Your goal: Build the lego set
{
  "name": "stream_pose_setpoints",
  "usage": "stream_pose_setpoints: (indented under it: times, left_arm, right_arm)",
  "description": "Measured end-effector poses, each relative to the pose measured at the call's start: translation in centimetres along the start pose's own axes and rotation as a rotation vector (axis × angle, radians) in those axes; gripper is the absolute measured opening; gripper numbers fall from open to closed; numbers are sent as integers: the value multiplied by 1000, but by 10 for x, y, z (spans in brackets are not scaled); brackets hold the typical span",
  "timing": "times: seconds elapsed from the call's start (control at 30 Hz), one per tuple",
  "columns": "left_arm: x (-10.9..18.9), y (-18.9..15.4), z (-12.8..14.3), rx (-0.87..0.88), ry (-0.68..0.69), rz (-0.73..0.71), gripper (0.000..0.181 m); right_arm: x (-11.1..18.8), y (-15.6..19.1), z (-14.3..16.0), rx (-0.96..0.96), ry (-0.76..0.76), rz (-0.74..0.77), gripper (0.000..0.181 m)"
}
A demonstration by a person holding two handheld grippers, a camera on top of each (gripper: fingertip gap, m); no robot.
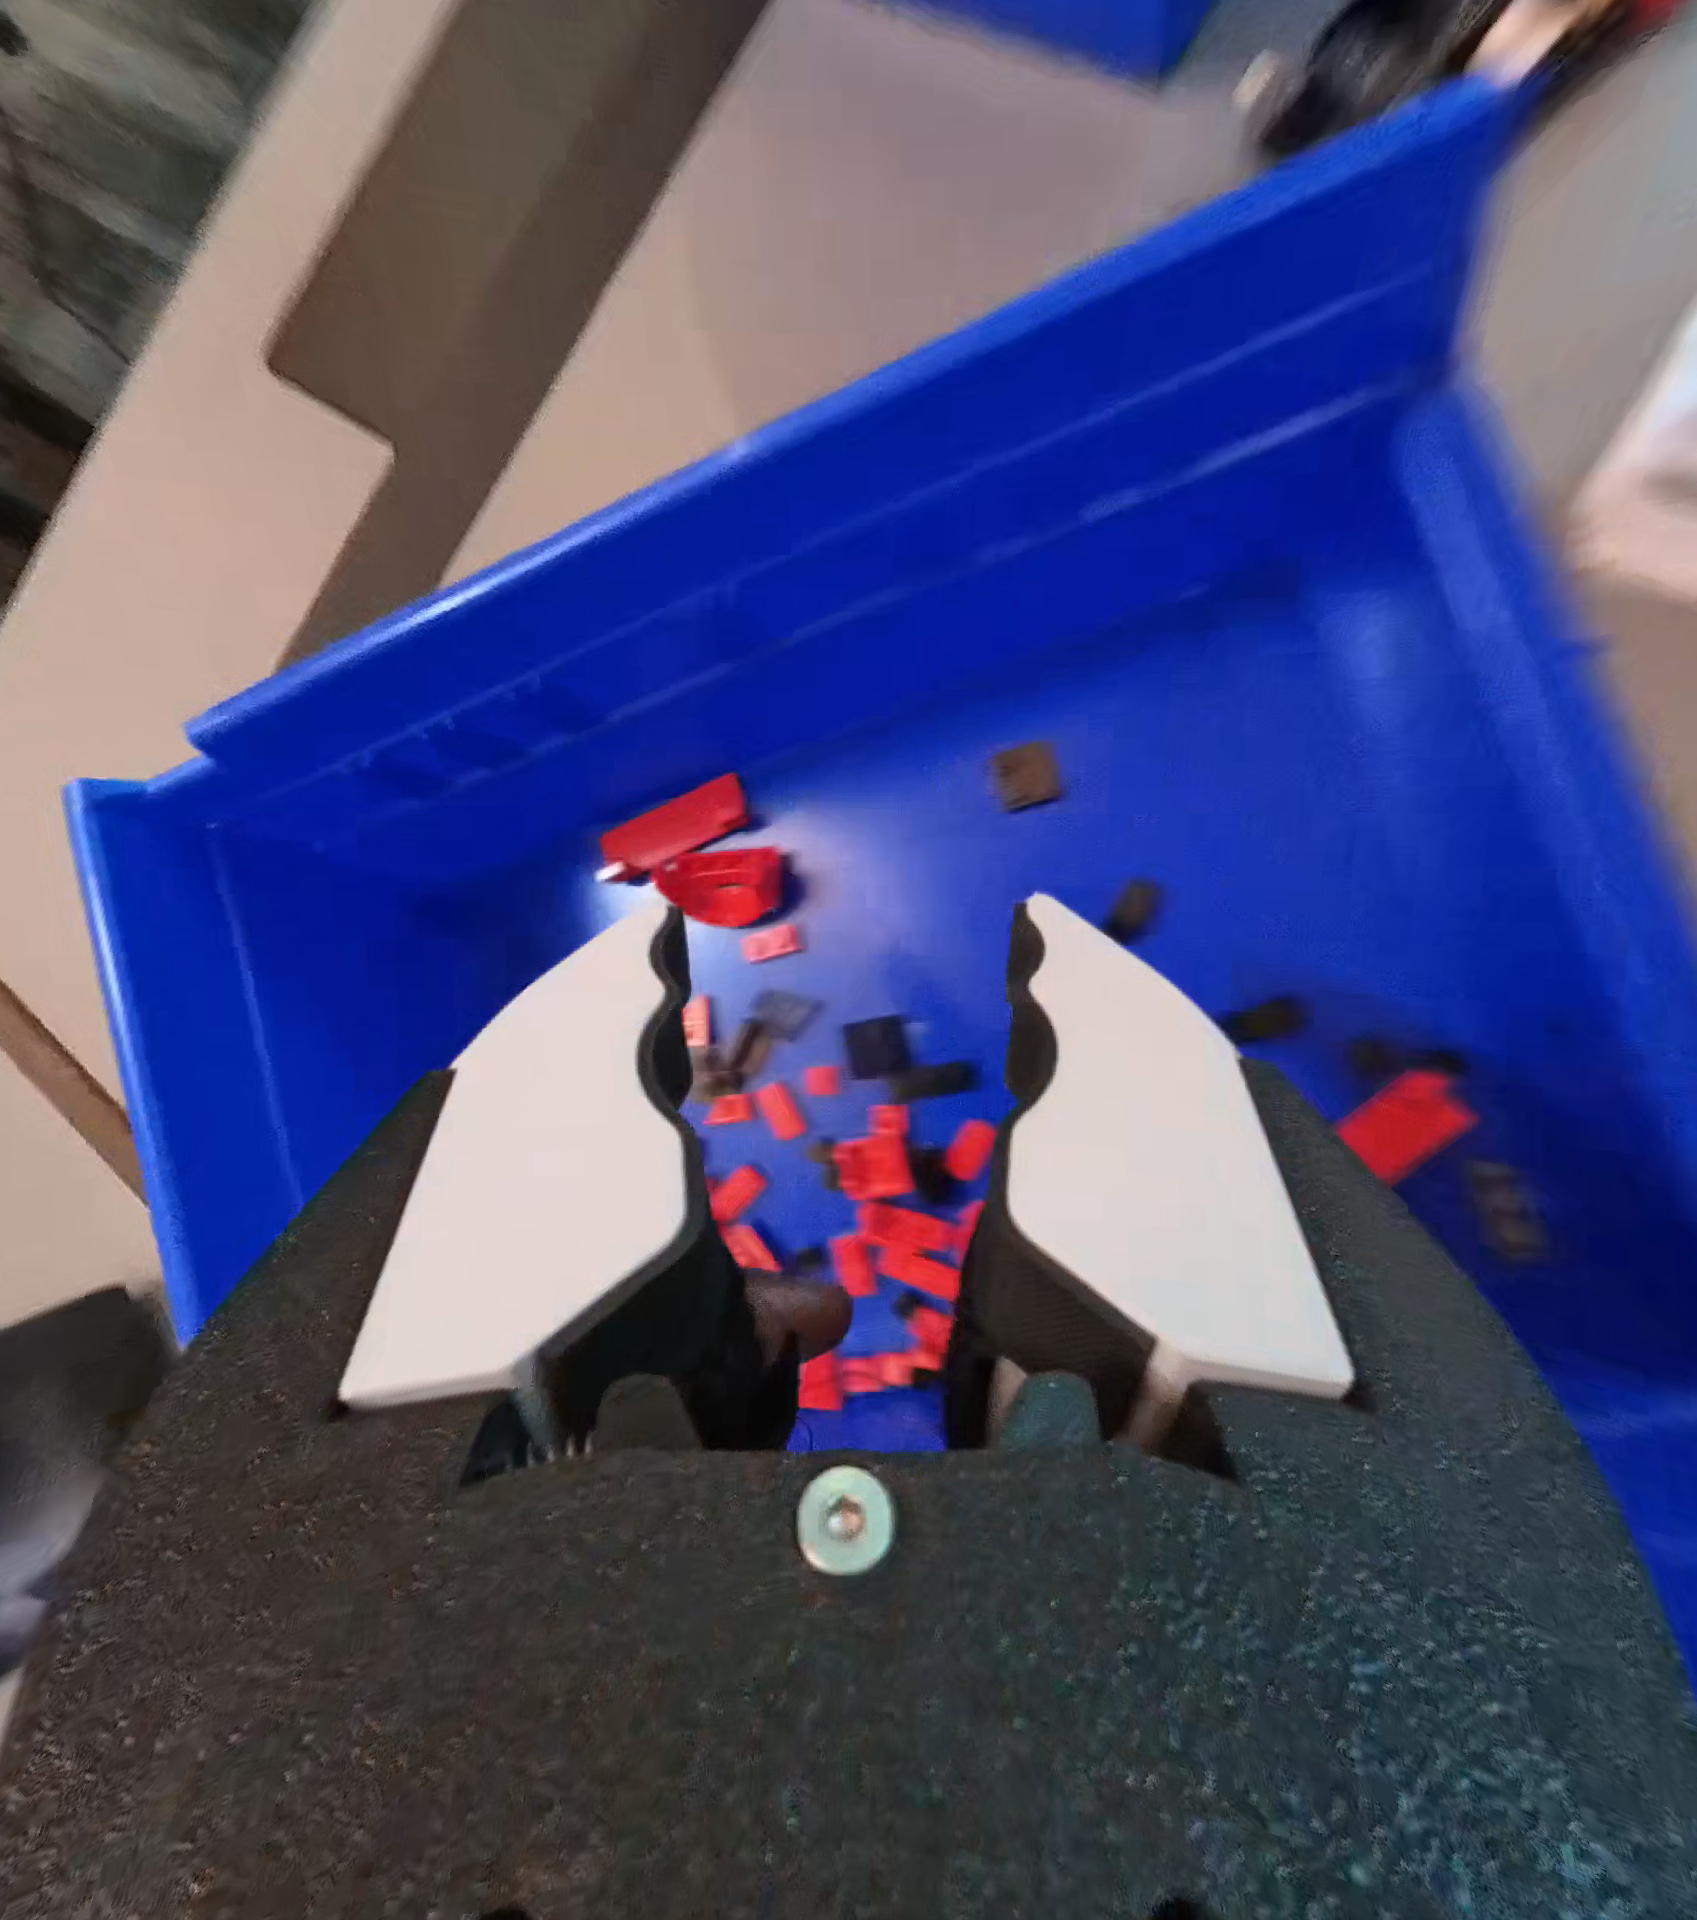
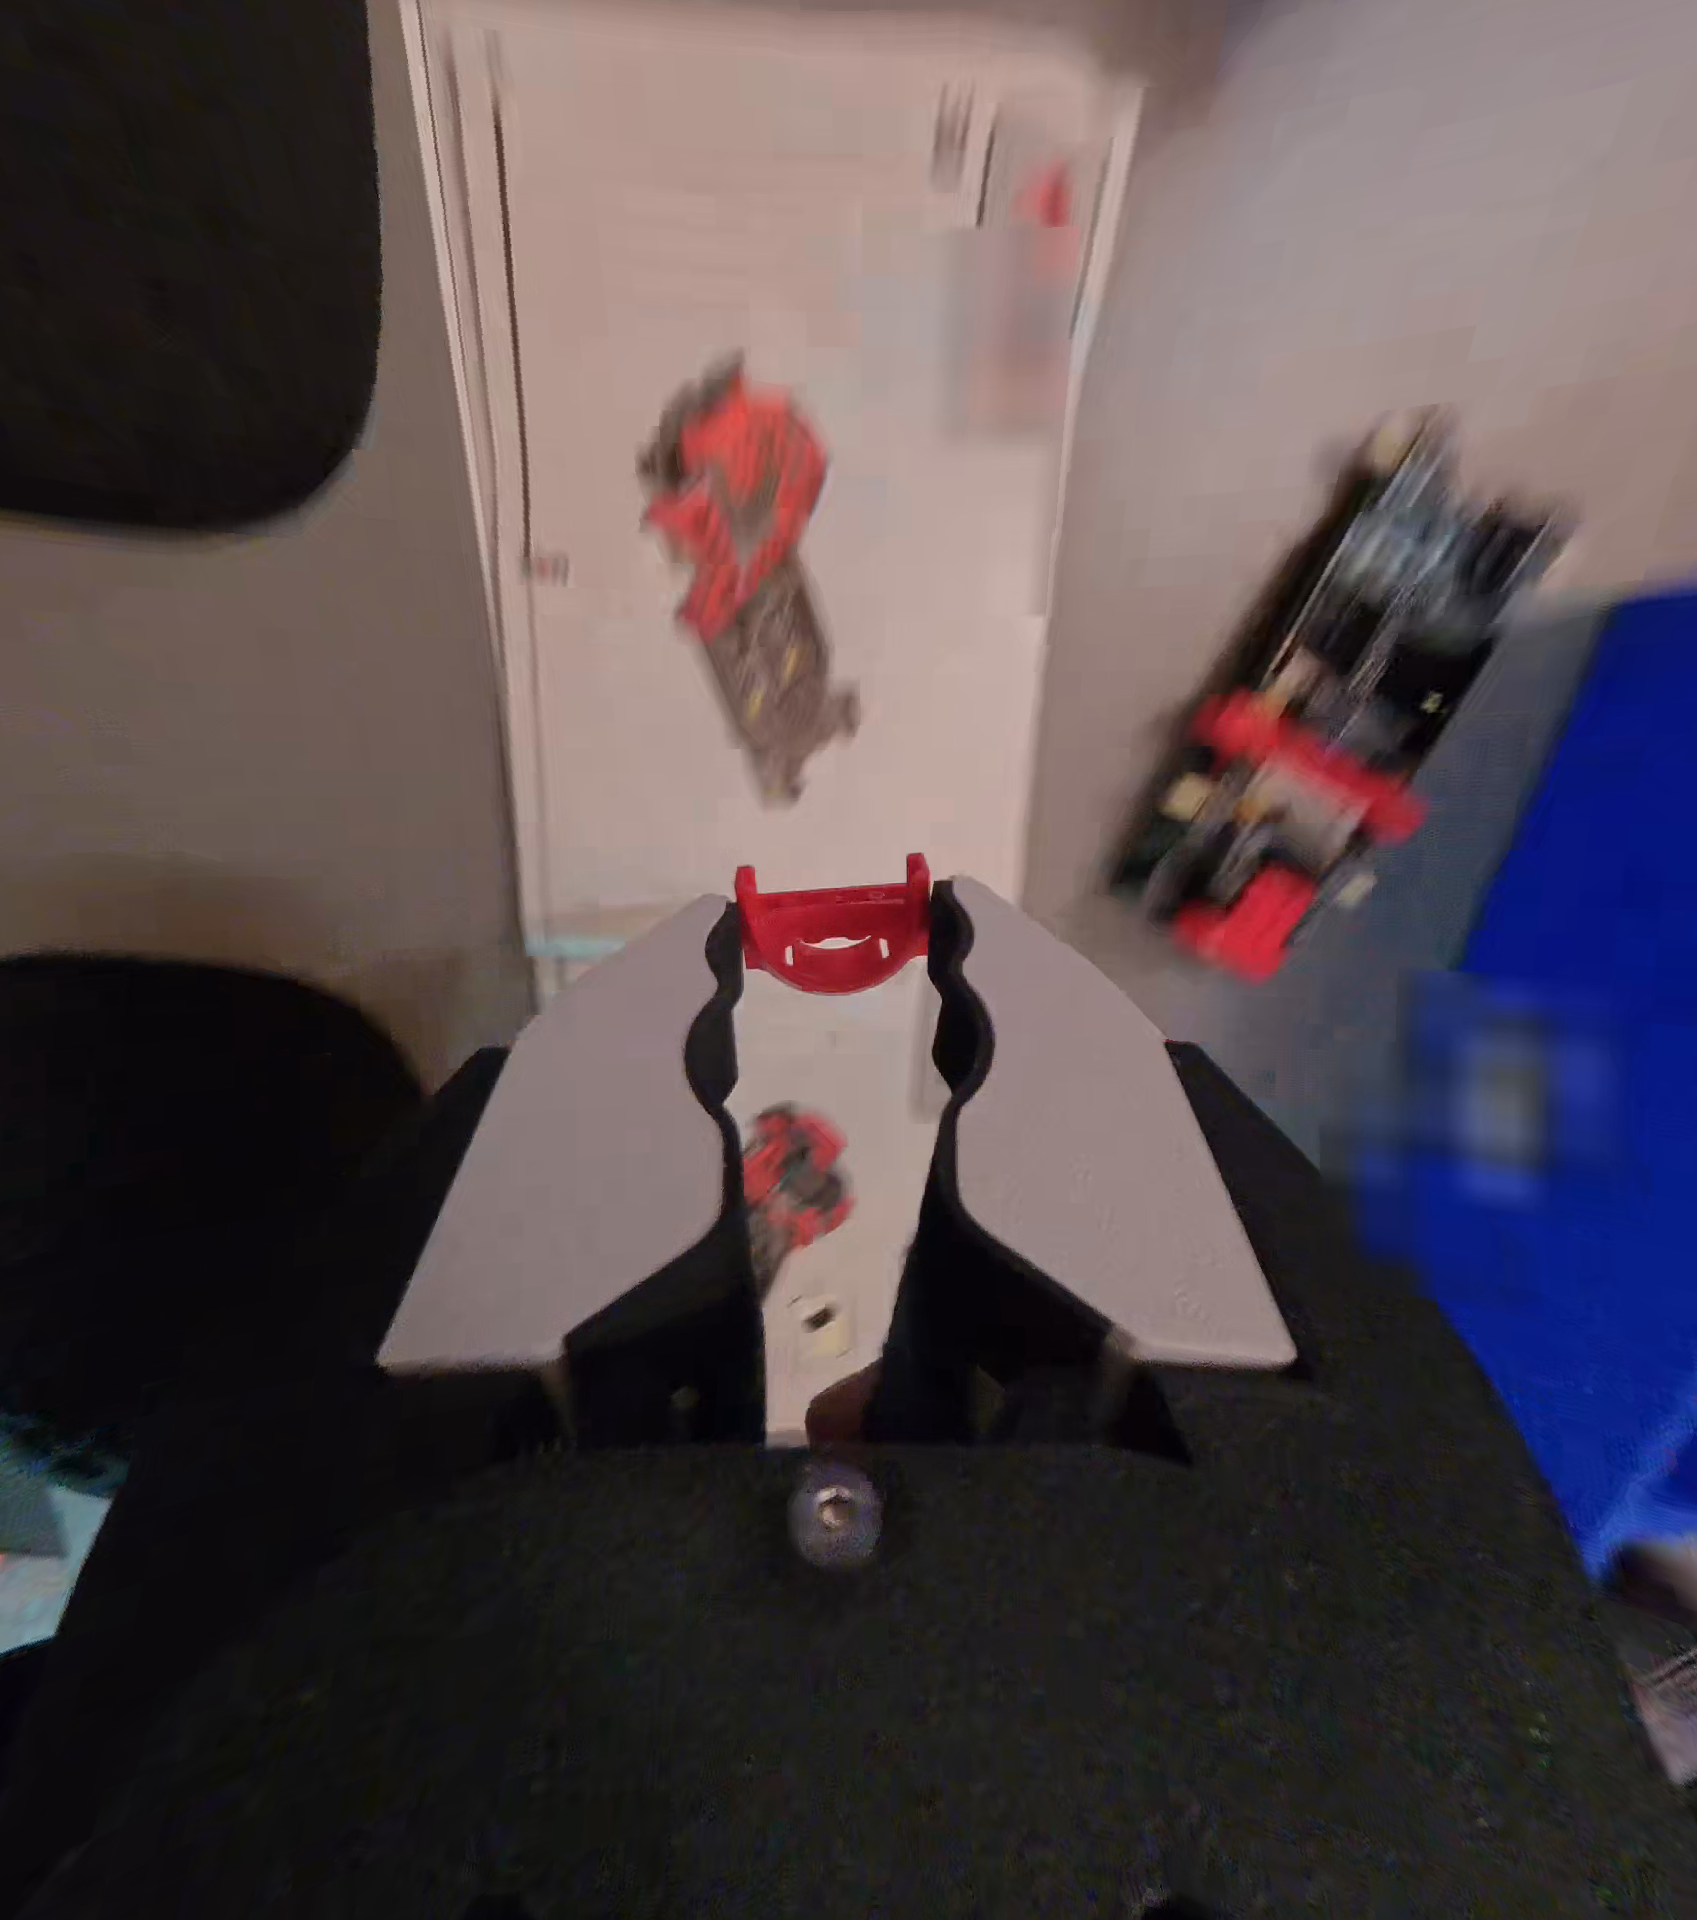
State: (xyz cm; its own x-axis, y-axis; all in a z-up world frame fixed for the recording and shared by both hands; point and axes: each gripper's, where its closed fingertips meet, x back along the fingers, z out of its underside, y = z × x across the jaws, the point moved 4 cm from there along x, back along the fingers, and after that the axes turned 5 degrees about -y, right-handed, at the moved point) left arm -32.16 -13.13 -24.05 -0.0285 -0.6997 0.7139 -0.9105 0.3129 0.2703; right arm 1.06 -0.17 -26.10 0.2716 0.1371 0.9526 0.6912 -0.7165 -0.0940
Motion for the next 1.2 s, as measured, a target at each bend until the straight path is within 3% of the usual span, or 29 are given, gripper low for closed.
stream_pose_setpoints:
  times: [0.1, 0.17, 0.27, 0.37, 0.43, 0.53, 0.63, 0.73, 0.8, 0.87, 1.0, 1.1, 1.2]
  left_arm:
    - [-38, 39, 19, -41, 154, 3, 61]
    - [-54, 46, 26, -4, 191, 70, 61]
    - [-72, 44, 35, 27, 227, 150, 63]
    - [-86, 39, 41, 31, 239, 188, 53]
    - [-88, 40, 38, 64, 210, 191, 36]
    - [-79, 41, 38, 49, 262, 164, 36]
    - [-47, 37, 11, 22, 263, 59, 35]
    - [-5, -2, -53, -33, 92, 21, 35]
    - [12, -52, -94, -91, -8, 67, 35]
    - [10, -111, -114, -175, -2, 148, 35]
    - [-32, -200, -106, -304, 191, 274, 35]
    - [-62, -221, -91, -341, 314, 280, 35]
    - [-75, -229, -90, -325, 325, 312, 35]
  right_arm:
    - [-2, 23, 56, -169, 26, 40, 34]
    - [-1, 33, 80, -245, 23, 56, 34]
    - [1, 40, 102, -322, -4, 78, 34]
    - [0, 39, 116, -378, -27, 89, 34]
    - [-1, 38, 123, -395, -30, 100, 34]
    - [-2, 34, 131, -419, -36, 120, 34]
    - [-1, 32, 137, -448, -63, 133, 34]
    - [-3, 29, 142, -483, -92, 154, 34]
    - [-4, 25, 143, -514, -124, 165, 34]
    - [-4, 23, 146, -528, -143, 176, 34]
    - [-7, 22, 153, -561, -168, 182, 34]
    - [-8, 23, 158, -570, -171, 192, 34]
    - [-7, 23, 159, -577, -197, 204, 34]
